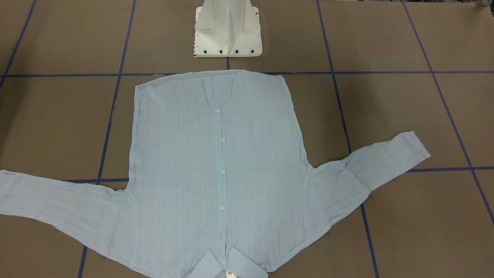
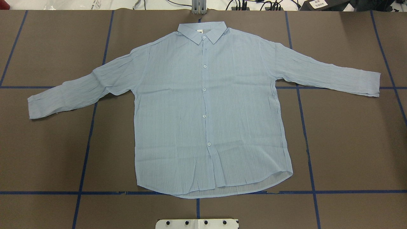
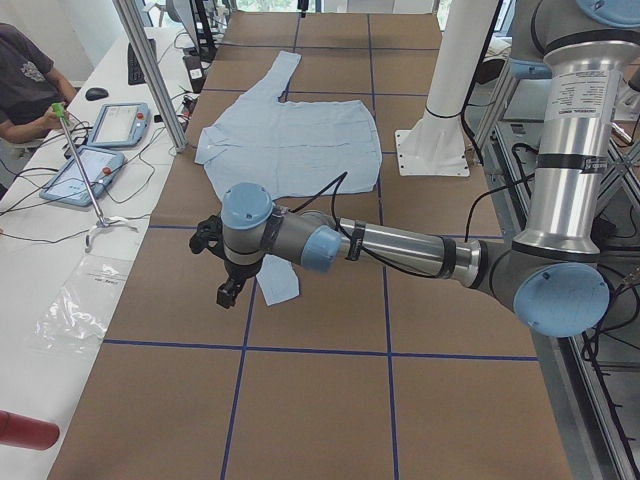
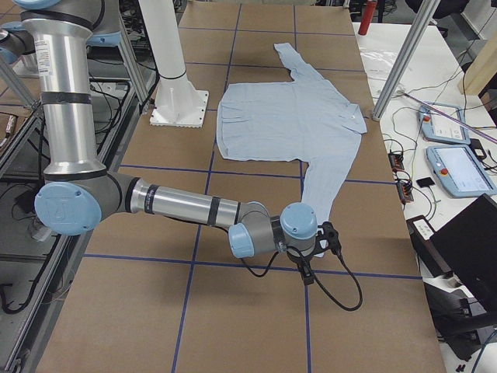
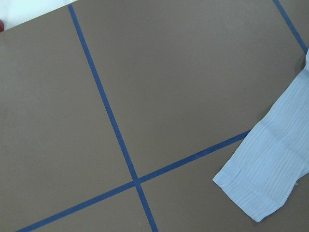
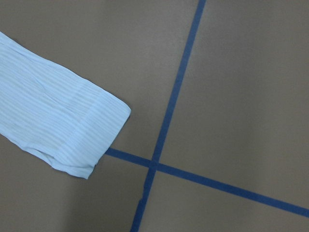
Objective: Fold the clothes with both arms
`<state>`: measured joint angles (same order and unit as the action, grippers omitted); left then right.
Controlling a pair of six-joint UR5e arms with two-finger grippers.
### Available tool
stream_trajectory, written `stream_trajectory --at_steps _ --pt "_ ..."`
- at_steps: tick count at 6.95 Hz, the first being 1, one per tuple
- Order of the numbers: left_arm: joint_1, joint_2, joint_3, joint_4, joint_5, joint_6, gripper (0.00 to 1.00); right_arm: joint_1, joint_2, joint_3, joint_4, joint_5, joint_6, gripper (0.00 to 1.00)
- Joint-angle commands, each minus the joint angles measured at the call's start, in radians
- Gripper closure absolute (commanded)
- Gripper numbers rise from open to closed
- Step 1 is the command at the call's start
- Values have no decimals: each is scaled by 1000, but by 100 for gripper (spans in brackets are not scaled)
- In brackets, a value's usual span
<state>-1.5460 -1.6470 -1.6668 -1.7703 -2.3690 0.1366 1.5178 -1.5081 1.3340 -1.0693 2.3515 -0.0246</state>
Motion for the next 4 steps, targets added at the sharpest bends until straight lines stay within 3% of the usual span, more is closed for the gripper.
stream_trajectory --at_steps 1,3,4 --pt "0 -7 -5 -9 -1 3 0 -80 38 -22 74 -11 60 0" --pt "1 -10 -7 -14 -1 1 0 -111 86 -59 83 -12 60 0" --pt "1 -10 -5 -30 -1 1 0 -122 94 -93 150 -20 60 0"
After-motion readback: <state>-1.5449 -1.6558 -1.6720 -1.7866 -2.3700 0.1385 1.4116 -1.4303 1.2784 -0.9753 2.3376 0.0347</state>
